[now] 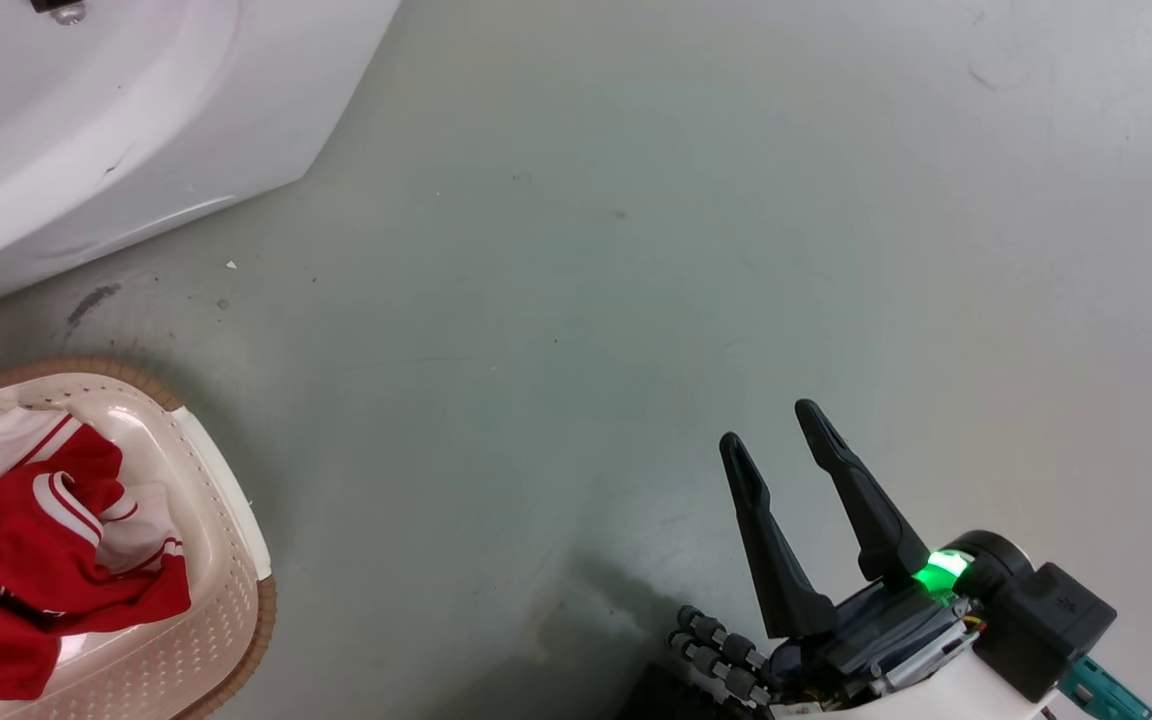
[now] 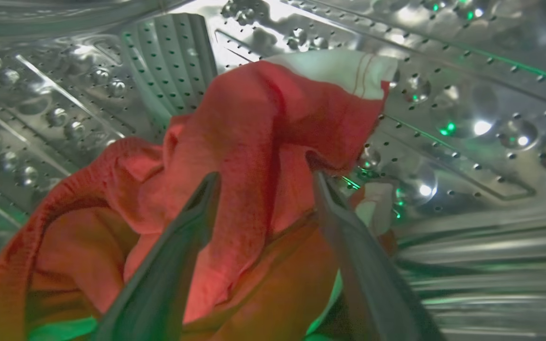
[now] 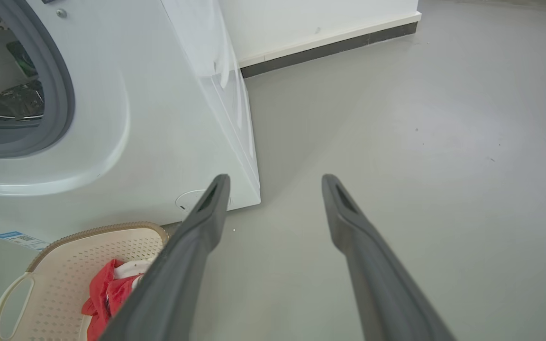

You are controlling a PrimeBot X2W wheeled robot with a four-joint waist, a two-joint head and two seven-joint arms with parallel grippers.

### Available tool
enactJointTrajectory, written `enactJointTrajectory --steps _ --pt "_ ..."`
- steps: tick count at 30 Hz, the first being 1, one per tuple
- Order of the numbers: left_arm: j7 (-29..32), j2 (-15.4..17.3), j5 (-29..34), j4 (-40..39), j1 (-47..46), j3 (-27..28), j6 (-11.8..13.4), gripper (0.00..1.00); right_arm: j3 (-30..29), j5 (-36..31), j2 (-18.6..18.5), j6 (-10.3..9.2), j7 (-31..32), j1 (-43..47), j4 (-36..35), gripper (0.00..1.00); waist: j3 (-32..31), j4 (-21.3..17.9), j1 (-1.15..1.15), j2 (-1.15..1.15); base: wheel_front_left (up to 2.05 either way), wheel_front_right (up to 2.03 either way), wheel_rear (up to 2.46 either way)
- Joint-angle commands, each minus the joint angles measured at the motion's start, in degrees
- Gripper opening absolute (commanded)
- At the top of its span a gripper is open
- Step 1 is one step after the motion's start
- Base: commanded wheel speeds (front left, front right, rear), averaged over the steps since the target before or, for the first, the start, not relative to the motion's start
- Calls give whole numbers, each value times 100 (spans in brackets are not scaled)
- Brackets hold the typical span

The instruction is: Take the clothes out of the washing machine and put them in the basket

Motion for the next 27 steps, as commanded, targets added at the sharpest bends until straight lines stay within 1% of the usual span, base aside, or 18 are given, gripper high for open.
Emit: enactJointTrajectory --steps 1,4,8,10,11,12,13,16,18,23,27 --pt "40 -67 53 7 37 -63 19 100 -8 17 12 -4 -10 43 -14 100 20 6 0 0 3 3 3" --pt "284 -10 54 29 -4 -119 49 100 29 -9 12 -4 -10 123 -66 100 64 20 0 0 9 9 9" --pt "561 146 91 1 -98 -157 127 100 122 -88 12 -4 -10 174 -157 100 130 46 0 0 10 10 10" --pt "734 191 64 -19 -107 -170 117 100 168 -116 12 -4 -10 224 -171 100 149 52 0 0 6 6 6" --pt "778 192 42 -53 -109 -163 118 89 182 -121 11 -4 -10 235 -181 100 160 55 0 0 5 5 5" --pt "753 212 49 -110 -120 -158 143 47 194 -130 12 -4 -10 234 -191 100 174 58 0 0 7 7 7" --pt "743 241 52 -152 -107 -159 144 0 209 -143 12 -4 -10 230 -204 100 185 61 0 0 7 7 7" --pt "693 304 -25 -283 -20 -103 143 0 249 -138 11 -4 -10 236 -245 100 209 65 0 0 4 4 4" --pt "551 358 -26 -402 -1 -72 199 0 262 -142 12 -4 -10 235 -260 100 221 65 0 0 1 1 1" --pt "-81 471 28 -761 -3 45 353 0 279 -151 12 -4 -10 180 -241 100 228 53 0 0 0 0 0" --pt "-585 595 71 -1018 66 115 429 0 322 -138 11 -4 -10 67 -218 100 232 53 0 0 0 0 0"
